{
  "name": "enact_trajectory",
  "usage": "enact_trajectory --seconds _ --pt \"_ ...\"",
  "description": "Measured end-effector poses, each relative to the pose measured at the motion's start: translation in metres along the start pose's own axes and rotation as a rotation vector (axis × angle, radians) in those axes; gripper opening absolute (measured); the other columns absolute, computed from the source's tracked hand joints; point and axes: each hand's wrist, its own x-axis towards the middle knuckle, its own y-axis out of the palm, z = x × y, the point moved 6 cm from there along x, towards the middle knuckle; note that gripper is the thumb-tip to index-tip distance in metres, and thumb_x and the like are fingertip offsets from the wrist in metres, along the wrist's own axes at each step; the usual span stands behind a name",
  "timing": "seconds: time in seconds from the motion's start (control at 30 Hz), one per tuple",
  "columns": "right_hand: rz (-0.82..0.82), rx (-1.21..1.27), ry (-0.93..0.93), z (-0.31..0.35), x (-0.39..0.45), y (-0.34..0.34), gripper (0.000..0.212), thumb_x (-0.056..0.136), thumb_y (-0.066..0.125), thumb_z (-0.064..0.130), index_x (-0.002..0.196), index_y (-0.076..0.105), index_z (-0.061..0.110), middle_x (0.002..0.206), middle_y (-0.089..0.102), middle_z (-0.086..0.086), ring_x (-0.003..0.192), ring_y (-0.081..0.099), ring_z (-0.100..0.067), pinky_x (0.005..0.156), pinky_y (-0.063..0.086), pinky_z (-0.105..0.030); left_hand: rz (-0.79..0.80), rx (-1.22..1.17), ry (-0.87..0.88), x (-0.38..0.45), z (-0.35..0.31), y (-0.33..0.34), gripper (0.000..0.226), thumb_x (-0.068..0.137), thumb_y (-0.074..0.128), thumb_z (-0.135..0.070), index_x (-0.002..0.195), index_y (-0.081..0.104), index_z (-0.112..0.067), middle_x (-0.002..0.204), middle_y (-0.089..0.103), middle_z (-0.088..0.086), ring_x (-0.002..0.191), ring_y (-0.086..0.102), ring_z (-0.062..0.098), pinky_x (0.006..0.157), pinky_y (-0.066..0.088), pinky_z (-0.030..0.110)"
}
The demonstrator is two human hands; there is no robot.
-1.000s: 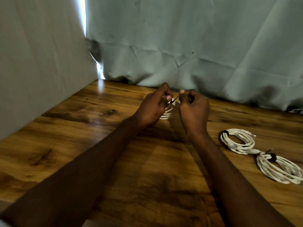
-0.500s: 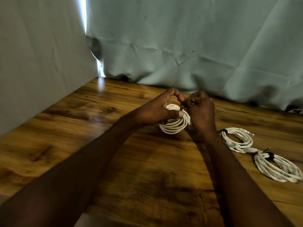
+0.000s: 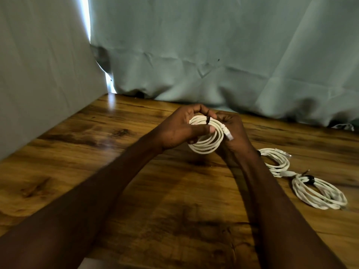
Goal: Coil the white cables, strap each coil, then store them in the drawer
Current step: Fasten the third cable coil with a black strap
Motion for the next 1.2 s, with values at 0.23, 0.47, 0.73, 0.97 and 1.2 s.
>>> enact_trajectory --seconds 0.23,0.47,0.73,0.97,1.2 --pt "0.061 0.325 0.153 -0.011 -0.001 0.014 0.024 0.085 0.074 0.003 0.103 0.073 -0.013 0.104 0.069 -0.040 0.097 0.069 -0.056 0.094 0.052 -0.069 -0.223 0.480 0.187 -0.001 0.003 -0.013 0.022 0.091 0.072 -0.023 0.107 0.059 -0.015 0.091 0.073 -0.004 0.080 0.069 0.007 0.070 0.055 0.034" --pt "-0.111 0.354 0.239 -0.016 0.004 0.015 0.016 0.089 0.071 0.001 0.102 0.080 0.007 0.104 0.078 -0.019 0.103 0.074 -0.040 0.100 0.056 -0.056 -0.386 0.771 0.138 0.005 0.013 -0.031 0.023 0.099 0.062 -0.030 0.106 0.055 -0.010 0.088 0.061 -0.001 0.086 0.062 0.026 0.066 0.033 0.034" --pt "-0.218 -0.204 -0.384 0.046 -0.014 0.020 0.008 0.094 0.069 0.007 0.095 0.074 0.013 0.087 0.068 0.006 0.079 0.062 -0.006 0.072 0.047 -0.020 -0.526 0.443 -0.195 0.012 0.048 -0.058 0.018 0.091 0.072 -0.021 0.093 0.065 -0.005 0.074 0.069 0.007 0.066 0.067 0.018 0.060 0.051 0.034" --pt "-0.119 -0.737 -0.249 0.009 -0.009 0.052 0.017 0.090 0.074 0.022 0.106 0.069 0.027 0.099 0.055 0.008 0.088 0.057 -0.016 0.066 0.035 -0.029 -0.423 -0.195 -0.321 0.006 0.066 -0.056 0.019 0.095 0.066 -0.005 0.077 0.062 0.000 0.066 0.057 0.018 0.039 0.045 0.012 0.045 0.040 0.020" --pt "-0.089 -0.787 -0.232 0.008 -0.011 0.056 0.015 0.090 0.072 0.022 0.101 0.064 0.027 0.099 0.056 0.008 0.088 0.055 -0.017 0.066 0.033 -0.031 -0.322 -0.567 -0.393 0.012 0.069 -0.054 0.029 0.104 0.054 -0.013 0.080 0.055 0.003 0.074 0.053 0.018 0.035 0.037 0.010 0.044 0.036 0.022"
